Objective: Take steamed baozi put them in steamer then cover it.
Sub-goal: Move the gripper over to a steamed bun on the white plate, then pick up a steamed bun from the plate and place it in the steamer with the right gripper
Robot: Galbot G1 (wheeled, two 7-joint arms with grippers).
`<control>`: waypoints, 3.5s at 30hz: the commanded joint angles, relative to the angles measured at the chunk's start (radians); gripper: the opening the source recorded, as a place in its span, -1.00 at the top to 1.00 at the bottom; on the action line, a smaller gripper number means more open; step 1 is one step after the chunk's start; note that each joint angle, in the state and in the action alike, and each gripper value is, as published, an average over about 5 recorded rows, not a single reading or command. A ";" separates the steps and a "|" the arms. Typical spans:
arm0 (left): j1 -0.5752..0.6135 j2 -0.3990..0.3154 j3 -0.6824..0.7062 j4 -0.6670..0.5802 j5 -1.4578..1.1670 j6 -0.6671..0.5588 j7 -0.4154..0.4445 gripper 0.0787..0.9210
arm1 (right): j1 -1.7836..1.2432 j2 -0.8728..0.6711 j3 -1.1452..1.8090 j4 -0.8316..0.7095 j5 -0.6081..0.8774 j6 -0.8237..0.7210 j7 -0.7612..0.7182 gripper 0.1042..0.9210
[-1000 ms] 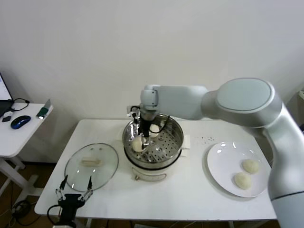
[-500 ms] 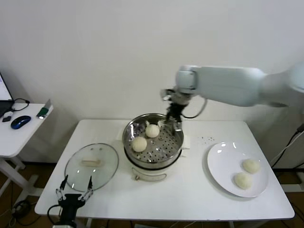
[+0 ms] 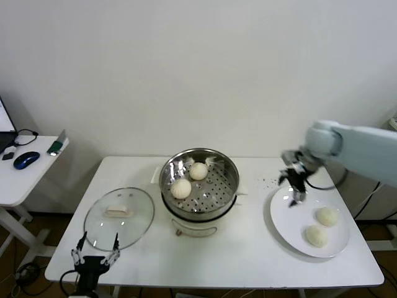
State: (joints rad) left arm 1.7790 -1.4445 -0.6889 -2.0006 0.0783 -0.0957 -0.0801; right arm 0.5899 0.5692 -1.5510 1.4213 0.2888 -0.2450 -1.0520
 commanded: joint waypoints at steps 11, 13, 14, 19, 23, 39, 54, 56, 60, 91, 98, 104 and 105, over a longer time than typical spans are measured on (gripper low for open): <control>0.004 -0.013 -0.007 0.015 0.032 0.005 -0.004 -0.77 | -0.462 -0.161 0.333 -0.066 -0.298 0.049 -0.004 -0.76; 0.003 -0.015 -0.007 0.019 0.034 0.005 -0.004 -0.77 | -0.476 -0.144 0.348 -0.080 -0.299 0.049 0.000 -0.76; 0.002 -0.015 -0.007 0.021 0.035 0.005 -0.004 -0.77 | -0.478 -0.135 0.352 -0.086 -0.298 0.050 0.001 -0.76; 0.001 -0.017 -0.007 0.028 0.038 0.005 -0.004 -0.77 | -0.478 -0.087 0.363 -0.125 -0.296 0.052 0.004 -0.76; 0.001 -0.017 -0.009 0.031 0.038 0.004 -0.005 -0.77 | -0.478 -0.063 0.364 -0.142 -0.296 0.056 0.006 -0.76; -0.006 -0.018 -0.005 0.034 0.042 0.006 -0.004 -0.77 | -0.465 -0.052 0.353 -0.141 -0.293 0.069 -0.004 -0.51; 0.001 -0.020 0.003 0.021 0.045 0.007 -0.003 -0.77 | 0.104 0.138 0.047 -0.085 -0.225 0.390 -0.068 -0.44; 0.004 -0.021 0.002 0.019 0.045 0.007 -0.003 -0.77 | 0.189 0.198 0.007 -0.087 -0.212 0.442 -0.075 -0.44; 0.012 -0.022 0.000 0.016 0.043 0.006 -0.003 -0.77 | 0.299 0.319 -0.026 -0.098 -0.202 0.558 -0.076 -0.45; 0.047 0.006 -0.025 -0.004 -0.013 0.005 -0.003 -0.77 | 0.100 0.886 0.018 -0.178 -0.329 0.807 -0.086 -0.45; 0.046 0.010 -0.027 0.005 -0.021 0.001 -0.003 -0.77 | 0.080 0.872 -0.011 -0.135 -0.288 0.778 -0.104 -0.45; 0.039 0.012 -0.023 0.012 -0.020 0.001 -0.002 -0.77 | 0.074 0.860 -0.009 -0.131 -0.292 0.772 -0.113 -0.45; 0.038 0.012 -0.023 0.012 -0.020 0.002 -0.002 -0.77 | 0.072 0.858 -0.009 -0.132 -0.295 0.772 -0.113 -0.45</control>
State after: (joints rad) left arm 1.8173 -1.4346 -0.7121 -1.9898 0.0614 -0.0949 -0.0827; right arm 0.6827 1.4003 -1.5440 1.2806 -0.0201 0.5289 -1.1586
